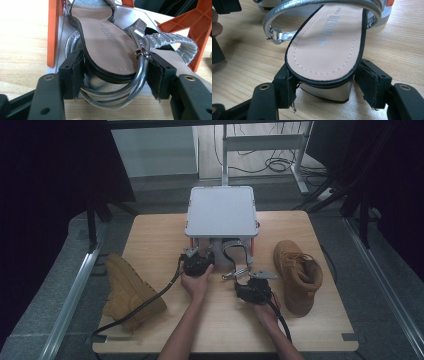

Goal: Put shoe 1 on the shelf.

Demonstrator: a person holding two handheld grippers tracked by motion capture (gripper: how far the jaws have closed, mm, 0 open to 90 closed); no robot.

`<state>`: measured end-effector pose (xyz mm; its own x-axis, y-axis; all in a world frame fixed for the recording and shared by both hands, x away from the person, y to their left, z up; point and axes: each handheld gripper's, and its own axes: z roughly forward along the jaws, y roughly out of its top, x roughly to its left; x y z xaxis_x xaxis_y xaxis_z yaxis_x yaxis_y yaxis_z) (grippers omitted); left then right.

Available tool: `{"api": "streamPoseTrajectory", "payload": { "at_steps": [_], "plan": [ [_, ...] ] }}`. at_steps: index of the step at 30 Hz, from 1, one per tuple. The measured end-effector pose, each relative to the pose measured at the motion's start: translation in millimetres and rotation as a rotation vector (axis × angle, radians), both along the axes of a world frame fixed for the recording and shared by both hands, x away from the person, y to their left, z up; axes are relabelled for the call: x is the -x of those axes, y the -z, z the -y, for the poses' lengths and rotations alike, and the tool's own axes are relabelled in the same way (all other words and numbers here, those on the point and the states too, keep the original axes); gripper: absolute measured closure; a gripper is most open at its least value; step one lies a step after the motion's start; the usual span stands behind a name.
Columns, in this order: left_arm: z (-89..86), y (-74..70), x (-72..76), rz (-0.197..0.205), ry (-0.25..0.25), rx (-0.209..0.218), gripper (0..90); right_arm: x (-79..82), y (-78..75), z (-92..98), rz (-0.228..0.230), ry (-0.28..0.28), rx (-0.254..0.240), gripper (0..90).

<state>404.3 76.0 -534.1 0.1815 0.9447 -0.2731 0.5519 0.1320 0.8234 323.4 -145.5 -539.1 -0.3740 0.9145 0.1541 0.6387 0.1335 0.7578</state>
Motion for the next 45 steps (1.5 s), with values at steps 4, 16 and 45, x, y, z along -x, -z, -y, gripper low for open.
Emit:
{"api": "streamPoseTrajectory", "payload": {
  "at_steps": [4, 16, 45],
  "plan": [
    [3.2, -0.3, -0.6, -0.001, -0.002, -0.025, 36.5, 0.0, 0.0, 0.2, -0.001, 0.000, -0.003, 36.7],
    [3.4, -2.3, -1.8, -0.017, 0.011, -0.045, 36.9, 0.2, -0.4, -2.1, 0.024, 0.045, -0.035, 37.6],
    [2.7, -3.0, -2.3, -0.024, 0.012, -0.039, 36.8, -47.0, -8.3, -13.1, 0.019, 0.146, -0.123, 39.1]
  ]
}}
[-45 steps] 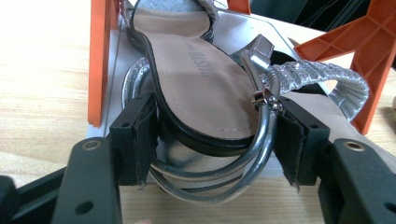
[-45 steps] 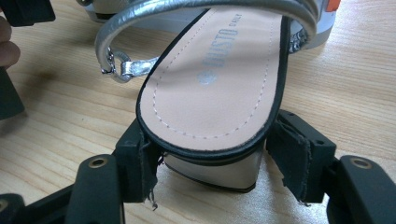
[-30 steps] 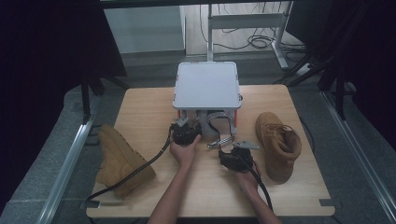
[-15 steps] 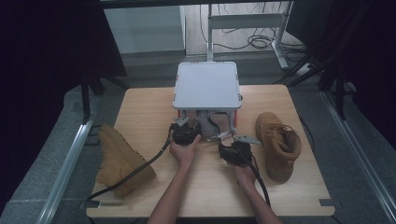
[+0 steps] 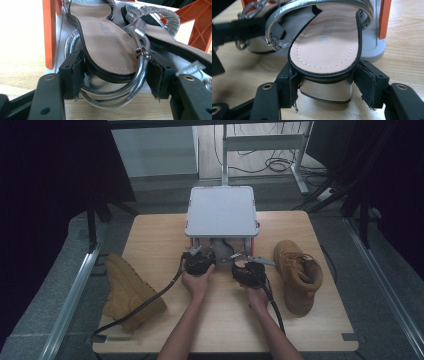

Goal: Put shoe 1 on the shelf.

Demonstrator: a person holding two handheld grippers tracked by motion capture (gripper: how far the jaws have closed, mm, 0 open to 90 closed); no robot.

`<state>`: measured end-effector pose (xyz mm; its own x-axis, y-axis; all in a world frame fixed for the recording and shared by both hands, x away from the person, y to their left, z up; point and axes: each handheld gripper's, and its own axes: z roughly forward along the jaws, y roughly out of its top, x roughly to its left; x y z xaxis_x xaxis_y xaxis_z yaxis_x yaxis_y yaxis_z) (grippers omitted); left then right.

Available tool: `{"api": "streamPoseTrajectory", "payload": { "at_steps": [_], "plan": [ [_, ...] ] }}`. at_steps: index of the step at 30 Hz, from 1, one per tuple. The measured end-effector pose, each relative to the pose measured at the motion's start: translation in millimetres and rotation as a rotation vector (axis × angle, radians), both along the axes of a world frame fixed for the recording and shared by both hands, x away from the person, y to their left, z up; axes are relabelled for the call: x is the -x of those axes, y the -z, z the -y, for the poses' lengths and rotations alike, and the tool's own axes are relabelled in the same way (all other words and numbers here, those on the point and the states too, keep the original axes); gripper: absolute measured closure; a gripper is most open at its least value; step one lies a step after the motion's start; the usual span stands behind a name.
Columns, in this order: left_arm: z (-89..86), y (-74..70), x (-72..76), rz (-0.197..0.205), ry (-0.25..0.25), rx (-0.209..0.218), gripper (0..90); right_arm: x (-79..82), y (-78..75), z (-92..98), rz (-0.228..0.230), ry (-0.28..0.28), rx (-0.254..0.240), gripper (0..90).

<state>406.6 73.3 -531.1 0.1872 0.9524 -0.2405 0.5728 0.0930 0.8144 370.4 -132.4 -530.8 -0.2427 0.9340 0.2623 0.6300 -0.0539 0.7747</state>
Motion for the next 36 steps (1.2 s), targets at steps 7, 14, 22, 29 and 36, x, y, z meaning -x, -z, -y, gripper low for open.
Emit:
{"api": "streamPoseTrajectory", "payload": {
  "at_steps": [7, 14, 22, 29, 36],
  "plan": [
    [0.1, 0.1, 0.1, 0.001, 0.000, -0.001, 36.9, -12.7, -3.1, -2.7, -0.001, 0.022, -0.017, 39.2],
    [0.3, 0.3, 0.2, 0.002, -0.001, -0.001, 36.8, -25.7, -3.9, -8.2, 0.011, 0.051, -0.014, 39.3],
    [-0.2, 0.0, 0.0, -0.001, 0.002, 0.000, 36.9, -41.2, -1.6, -17.2, 0.047, 0.084, 0.024, 39.4],
    [-0.2, -0.2, 0.0, -0.002, 0.001, 0.000, 36.9, -49.9, 2.3, -21.3, 0.051, 0.091, 0.057, 39.4],
    [-0.3, -0.3, -0.2, -0.003, 0.002, -0.001, 36.8, -53.9, 5.7, -22.2, 0.040, 0.090, 0.046, 39.4]
  ]
}}
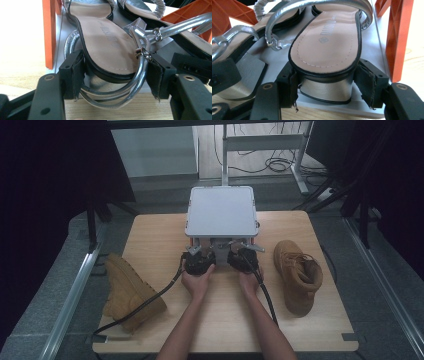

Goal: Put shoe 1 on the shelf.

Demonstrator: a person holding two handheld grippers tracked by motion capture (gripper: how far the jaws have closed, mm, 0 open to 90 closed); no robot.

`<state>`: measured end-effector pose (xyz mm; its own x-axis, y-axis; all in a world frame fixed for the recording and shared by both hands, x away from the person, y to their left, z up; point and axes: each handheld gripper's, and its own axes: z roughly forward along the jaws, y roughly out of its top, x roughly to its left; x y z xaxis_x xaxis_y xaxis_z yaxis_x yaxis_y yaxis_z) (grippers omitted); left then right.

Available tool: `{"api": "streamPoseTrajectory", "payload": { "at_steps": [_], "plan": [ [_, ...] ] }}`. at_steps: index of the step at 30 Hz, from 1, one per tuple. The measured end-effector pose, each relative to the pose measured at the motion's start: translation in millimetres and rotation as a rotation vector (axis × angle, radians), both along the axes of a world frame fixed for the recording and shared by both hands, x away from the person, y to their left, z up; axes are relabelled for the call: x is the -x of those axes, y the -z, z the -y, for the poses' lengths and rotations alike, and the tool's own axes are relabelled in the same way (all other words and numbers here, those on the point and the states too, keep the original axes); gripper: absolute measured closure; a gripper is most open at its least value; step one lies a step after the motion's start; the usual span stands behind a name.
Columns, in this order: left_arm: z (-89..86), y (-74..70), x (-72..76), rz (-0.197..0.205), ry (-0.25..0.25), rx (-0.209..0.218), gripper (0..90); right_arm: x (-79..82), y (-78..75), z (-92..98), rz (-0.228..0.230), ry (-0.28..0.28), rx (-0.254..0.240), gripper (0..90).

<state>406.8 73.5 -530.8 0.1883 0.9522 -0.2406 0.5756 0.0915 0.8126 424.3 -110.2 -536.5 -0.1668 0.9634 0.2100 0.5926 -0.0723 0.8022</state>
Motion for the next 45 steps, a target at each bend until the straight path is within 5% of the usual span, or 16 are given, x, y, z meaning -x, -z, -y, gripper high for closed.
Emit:
{"api": "streamPoseTrajectory", "payload": {
  "at_steps": [11, 15, 25, 29, 35, 37, 45],
  "plan": [
    [1.6, 1.9, -4.2, 0.012, -0.027, 0.053, 36.6, 0.9, -0.2, -0.8, -0.002, -0.004, 0.025, 39.5],
    [6.0, 2.7, -4.3, 0.023, -0.019, 0.001, 36.4, 1.0, 0.0, -0.9, 0.002, -0.005, 0.031, 39.5],
    [2.3, 1.8, -3.8, 0.029, 0.043, -0.025, 31.9, 1.5, 2.2, 2.4, -0.002, -0.013, 0.042, 37.7],
    [1.1, -4.7, 5.7, 0.055, 0.095, -0.081, 26.6, 5.2, 2.0, 11.5, -0.014, -0.052, -0.016, 35.3],
    [-5.7, -10.1, 28.3, 0.088, 0.125, -0.107, 25.8, 23.5, -10.1, 23.8, 0.032, -0.089, -0.015, 33.8],
    [-7.9, -10.3, 34.8, 0.080, 0.124, -0.106, 30.3, 29.4, -13.5, 26.7, 0.050, -0.095, -0.017, 35.9],
    [-16.3, -4.9, 48.9, 0.037, 0.059, -0.108, 72.2, 43.6, -21.6, 34.3, 0.095, -0.066, 0.018, 73.0]
  ]
}}
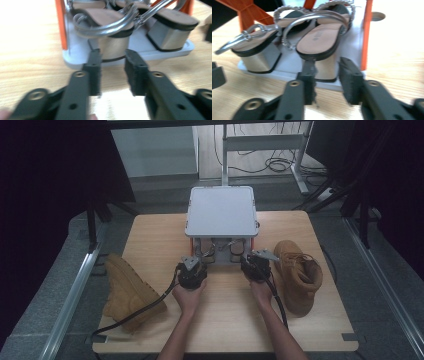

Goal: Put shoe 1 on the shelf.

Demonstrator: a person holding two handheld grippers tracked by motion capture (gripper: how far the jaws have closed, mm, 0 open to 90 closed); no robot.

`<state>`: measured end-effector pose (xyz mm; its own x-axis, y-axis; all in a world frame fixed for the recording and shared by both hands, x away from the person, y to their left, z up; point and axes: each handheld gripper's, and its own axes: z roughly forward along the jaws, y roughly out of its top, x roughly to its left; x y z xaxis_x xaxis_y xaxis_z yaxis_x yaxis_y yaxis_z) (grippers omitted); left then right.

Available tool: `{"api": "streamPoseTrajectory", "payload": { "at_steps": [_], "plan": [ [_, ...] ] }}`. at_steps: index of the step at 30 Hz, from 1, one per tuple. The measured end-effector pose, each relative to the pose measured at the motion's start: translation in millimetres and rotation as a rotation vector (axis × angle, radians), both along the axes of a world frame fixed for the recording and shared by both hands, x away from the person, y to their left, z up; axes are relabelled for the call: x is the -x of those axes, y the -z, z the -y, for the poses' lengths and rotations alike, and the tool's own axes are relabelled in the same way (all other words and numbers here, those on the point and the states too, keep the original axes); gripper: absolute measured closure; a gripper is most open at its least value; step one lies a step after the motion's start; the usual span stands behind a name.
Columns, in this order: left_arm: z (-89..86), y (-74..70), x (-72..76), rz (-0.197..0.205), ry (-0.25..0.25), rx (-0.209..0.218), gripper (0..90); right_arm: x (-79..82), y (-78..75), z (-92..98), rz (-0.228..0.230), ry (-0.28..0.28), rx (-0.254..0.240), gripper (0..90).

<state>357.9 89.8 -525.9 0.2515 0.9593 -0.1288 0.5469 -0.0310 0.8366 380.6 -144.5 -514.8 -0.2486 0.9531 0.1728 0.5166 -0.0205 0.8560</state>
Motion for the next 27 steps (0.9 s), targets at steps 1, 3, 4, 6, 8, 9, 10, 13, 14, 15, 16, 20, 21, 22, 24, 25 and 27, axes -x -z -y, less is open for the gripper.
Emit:
{"api": "streamPoseTrajectory", "payload": {
  "at_steps": [1, 3, 4, 6, 8, 9, 10, 13, 14, 15, 16, 20, 21, 22, 24, 25, 27],
  "plan": [
    [-0.5, 0.9, -1.6, -0.005, -0.007, 0.008, 75.2, -0.5, 0.0, 1.0, -0.004, 0.003, -0.010, 76.3],
    [-0.7, 2.3, -5.4, -0.010, -0.015, 0.032, 79.7, -2.0, 0.9, 2.1, -0.009, 0.006, -0.010, 81.2],
    [-1.2, 3.0, -8.7, -0.009, -0.022, 0.044, 81.5, -3.3, 2.1, 2.3, -0.011, 0.008, -0.010, 82.7],
    [-2.4, 4.6, -14.8, -0.018, -0.036, 0.061, 84.0, -7.2, 5.9, 2.7, -0.029, 0.009, -0.005, 85.8],
    [-5.5, 6.9, -22.4, -0.029, -0.052, 0.073, 85.6, -10.9, 9.1, 2.3, -0.039, 0.014, -0.001, 87.9],
    [-7.1, 7.6, -25.2, -0.034, -0.054, 0.080, 85.9, -12.6, 10.3, 1.8, -0.044, 0.020, -0.003, 88.7],
    [-8.0, 8.0, -27.1, -0.033, -0.060, 0.083, 86.4, -14.3, 11.1, 1.6, -0.045, 0.028, -0.005, 88.9],
    [-9.1, 7.2, -30.8, -0.025, -0.062, 0.093, 87.0, -19.3, 13.0, 1.2, -0.044, 0.046, 0.006, 89.1],
    [-8.9, 6.5, -31.9, -0.026, -0.058, 0.094, 87.1, -22.1, 14.0, 1.3, -0.042, 0.054, 0.013, 89.1],
    [-8.3, 5.8, -32.9, -0.027, -0.055, 0.097, 87.1, -23.9, 15.1, 1.1, -0.038, 0.060, 0.011, 89.1],
    [-7.6, 5.2, -34.0, -0.027, -0.052, 0.098, 87.1, -25.7, 16.7, 1.2, -0.040, 0.064, 0.014, 89.1],
    [-5.3, 4.2, -38.1, -0.032, -0.046, 0.096, 88.5, -32.3, 22.5, -0.6, -0.058, 0.071, 0.025, 89.2],
    [-5.8, 4.7, -39.1, -0.036, -0.045, 0.106, 88.6, -32.8, 22.8, -1.7, -0.061, 0.061, 0.017, 89.2],
    [-6.3, 5.4, -40.0, -0.037, -0.045, 0.107, 88.5, -33.3, 22.9, -3.8, -0.048, 0.061, 0.036, 89.3],
    [-6.7, 6.2, -41.1, -0.042, -0.045, 0.116, 88.7, -33.5, 23.0, -8.0, -0.042, 0.044, 0.051, 89.3],
    [-6.6, 6.4, -41.3, -0.043, -0.043, 0.119, 88.7, -33.5, 22.6, -10.0, -0.043, 0.038, 0.051, 89.3],
    [-6.2, 6.8, -41.7, -0.046, -0.040, 0.129, 88.7, -34.1, 22.6, -14.0, -0.044, 0.027, 0.047, 89.3]
  ]
}}
